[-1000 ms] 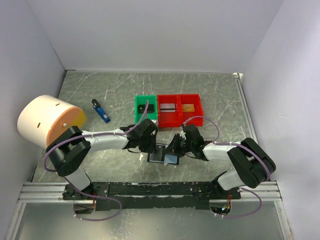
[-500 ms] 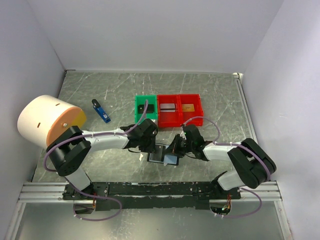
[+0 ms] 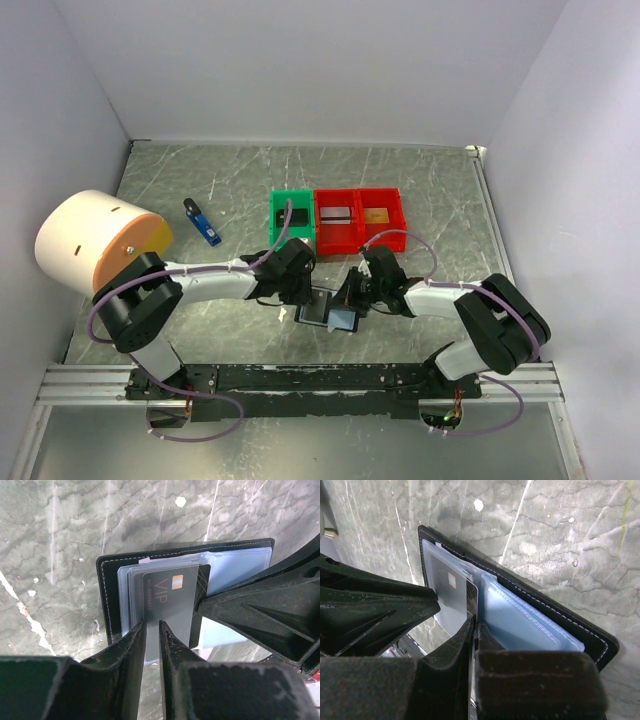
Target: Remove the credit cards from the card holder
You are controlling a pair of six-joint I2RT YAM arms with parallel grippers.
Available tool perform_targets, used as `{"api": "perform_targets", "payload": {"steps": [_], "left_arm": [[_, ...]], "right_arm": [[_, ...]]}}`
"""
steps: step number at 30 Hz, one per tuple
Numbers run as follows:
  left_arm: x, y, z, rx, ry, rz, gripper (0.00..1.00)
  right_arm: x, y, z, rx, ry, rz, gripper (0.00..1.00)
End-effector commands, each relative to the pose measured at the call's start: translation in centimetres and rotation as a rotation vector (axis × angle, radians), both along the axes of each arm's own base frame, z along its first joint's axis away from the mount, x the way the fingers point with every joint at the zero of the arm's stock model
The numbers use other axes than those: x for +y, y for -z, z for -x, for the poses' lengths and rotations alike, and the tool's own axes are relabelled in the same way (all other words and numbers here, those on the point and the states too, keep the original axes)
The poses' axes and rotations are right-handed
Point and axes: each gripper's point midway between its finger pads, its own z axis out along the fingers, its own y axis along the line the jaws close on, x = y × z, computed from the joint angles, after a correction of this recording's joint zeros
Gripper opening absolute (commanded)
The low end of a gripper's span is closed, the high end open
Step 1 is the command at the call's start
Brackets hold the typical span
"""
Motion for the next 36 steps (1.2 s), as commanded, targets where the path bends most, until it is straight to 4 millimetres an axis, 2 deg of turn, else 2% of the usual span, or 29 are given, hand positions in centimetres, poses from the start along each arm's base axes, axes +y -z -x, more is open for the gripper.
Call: {"api": "perform_targets", "payload": {"steps": [1,8,15,22,26,30,31,32,33,36], "left_arm": [[0.1,1.7,1.0,0.027,-0.001,-0.026,0.29],[-0.1,1.6,1.2,0.008,-0.001,-0.063,0.27],[1.8,1.8,2.0,-0.015,-0.01,-0.089,0.29],[0.5,2.2,2.1,0.001,0.019,-0.047,0.28],[1.3,2.3,2.2,0.004,0.004,-0.089,0.27],[2.0,2.4,2.5,0.006,-0.002,-0.099,0.27],[2.1,2.4,2.6,0.007,0.001,-0.096,0.28],[2.0,2.4,2.7,0.008,0.007,-0.093,0.28],[2.0,2.6,2.7,0.012,0.009,-0.097,0.28],[1.9,2.6,2.6,0.011,0.012,-0.103,0.27]], "right_arm": [[-0.7,0.4,0.7,0.015,-0.015,0.025,0.01],[-0.6,0.1,0.4,0.006,-0.01,0.027,0.01],[-0.2,-0.6,-0.4,0.0,0.024,0.003,0.01],[-0.4,-0.5,0.1,0.01,0.017,0.007,0.01],[-0.4,-0.9,0.0,0.0,0.016,0.004,0.01],[-0.7,-1.2,-0.2,-0.011,0.048,0.009,0.07],[-0.6,-1.3,-0.2,-0.009,0.051,-0.004,0.11],[-0.4,-1.3,-0.2,-0.007,0.051,-0.022,0.23],[-0.4,-1.1,0.0,0.005,0.053,-0.025,0.26],[-0.6,-0.2,0.0,0.03,0.068,-0.003,0.27]]}}
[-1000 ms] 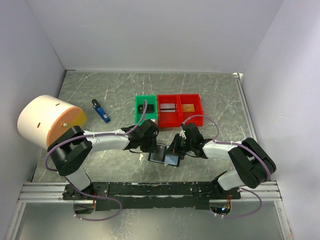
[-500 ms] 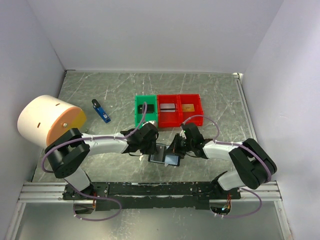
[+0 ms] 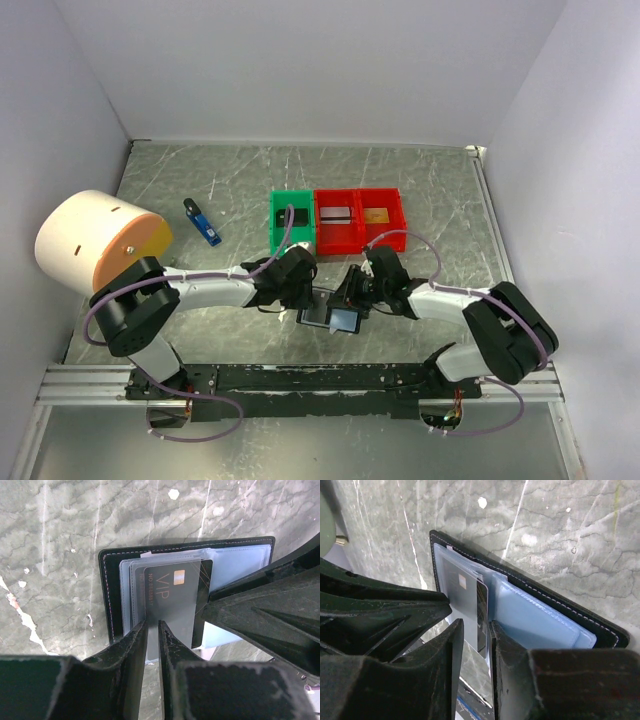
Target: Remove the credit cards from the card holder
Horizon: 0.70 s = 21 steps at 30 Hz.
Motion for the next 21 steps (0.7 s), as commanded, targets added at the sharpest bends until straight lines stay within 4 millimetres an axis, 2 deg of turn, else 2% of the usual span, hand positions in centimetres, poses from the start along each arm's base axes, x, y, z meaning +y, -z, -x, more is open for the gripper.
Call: {"api": "perform_targets", "payload": {"steps": [1,5,9,12,21], "left_arm": [[2.2,2.5,1.7,0.058,0.015,-0.113,0.27],[2.0,2.3,1.5,0.055,0.009,-0.103,0.27],[1.9,2.3,1.5,0.057,0.011,-0.103,0.27],[2.1,2.3,1.5,0.058,0.005,-0.114,0.27],[2.8,2.3,1.6,0.054,-0.004,-0.134,0.27]], "right_arm": [[-0.5,1.2,0.0,0.03,0.036,0.025,0.28],[-0.7,1.4,0.1,0.024,0.042,0.03,0.29],[-0.1,0.9,0.4,0.02,0.018,-0.015,0.13],[-0.4,0.6,0.3,0.004,0.031,-0.011,0.06],[-1.5,0.0,-0.1,-0.011,0.051,-0.003,0.01]]}}
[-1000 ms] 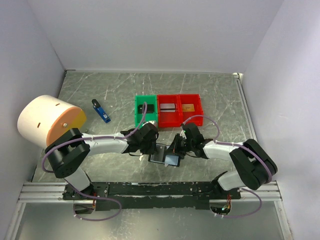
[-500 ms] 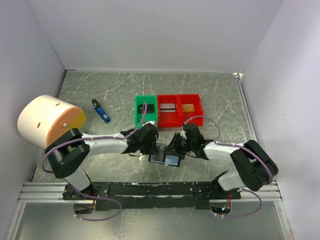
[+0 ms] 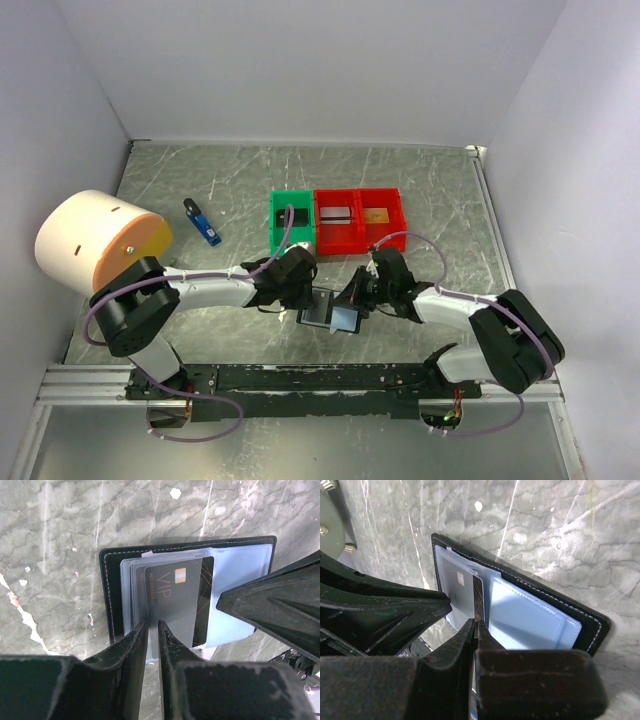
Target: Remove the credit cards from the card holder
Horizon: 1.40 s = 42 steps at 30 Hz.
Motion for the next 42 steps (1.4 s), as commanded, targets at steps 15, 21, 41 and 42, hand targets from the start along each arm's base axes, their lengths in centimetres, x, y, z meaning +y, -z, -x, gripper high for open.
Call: {"api": "perform_targets", "payload": {"steps": [15,21,41,42], "left_arm": [[2.7,2.4,1.8,0.058,0.015,-0.132,0.27],[3.0,2.6,2.0,0.064,0.013,-0.138,0.27],[3.1,2.5,1.7,0.057,0.01,-0.156,0.28],[3.1,2.5,1.7,0.058,0.01,-0.159,0.28]], "right_arm": [[0.2,2.3,0.2,0.072,-0.006,-0.028,0.29],[0.6,1.5,-0.2,0.041,-0.017,-0.051,0.08],[-1.4,1.2,-0.5,0.042,0.012,-0.026,0.18],[-1.4,1.2,-0.5,0.041,0.017,-0.027,0.21]]}}
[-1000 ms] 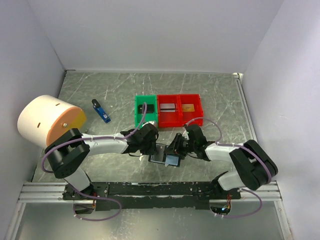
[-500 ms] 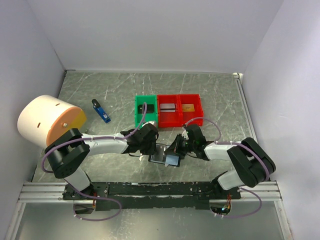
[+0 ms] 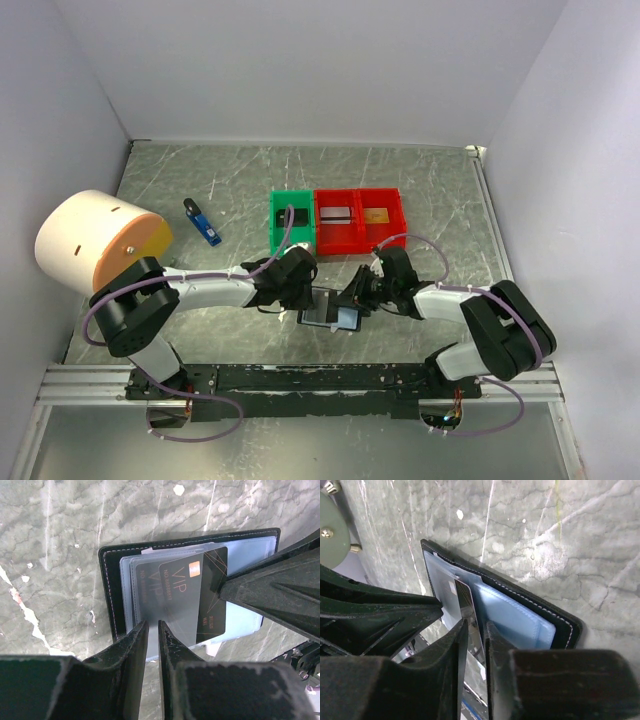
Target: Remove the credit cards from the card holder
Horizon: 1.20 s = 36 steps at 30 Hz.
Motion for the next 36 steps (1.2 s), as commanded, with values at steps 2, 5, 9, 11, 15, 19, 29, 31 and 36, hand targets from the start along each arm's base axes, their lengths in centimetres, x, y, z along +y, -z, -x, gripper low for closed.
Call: {"api": "perform_targets", "payload": {"steps": [2,5,9,11,15,19,29,31,36], "left_arm": [[2.9,2.5,1.6,0.053,0.012,-0.147,0.28],[2.9,2.5,1.6,0.055,0.012,-0.147,0.28],[2.9,2.5,1.7,0.058,0.013,-0.146,0.28],[2.9,2.5,1.7,0.056,0.014,-0.145,0.28],[2.9,2.6,1.7,0.058,0.014,-0.144,0.27],[2.8,2.7,1.7,0.06,0.013,-0.139,0.27],[3.2,2.2,1.6,0.045,-0.005,-0.138,0.29],[3.2,2.0,1.6,0.04,-0.012,-0.13,0.29],[3.4,1.9,1.5,0.035,-0.018,-0.133,0.29]], "right_arm": [[-0.6,0.4,-0.2,0.003,0.03,0.014,0.26],[-0.5,0.5,-0.2,0.004,0.03,0.005,0.28],[-0.1,0.8,-0.1,0.013,-0.005,-0.004,0.28],[0.0,1.1,0.0,0.017,-0.016,-0.003,0.25],[0.0,0.9,0.0,0.003,-0.036,0.0,0.17],[0.4,0.1,-0.1,-0.012,-0.038,-0.031,0.05],[-0.7,0.5,-0.2,-0.005,0.0,0.042,0.0],[-0.9,0.5,-0.1,-0.007,-0.001,0.049,0.0],[-1.0,0.2,0.1,-0.012,-0.005,0.05,0.0]]}}
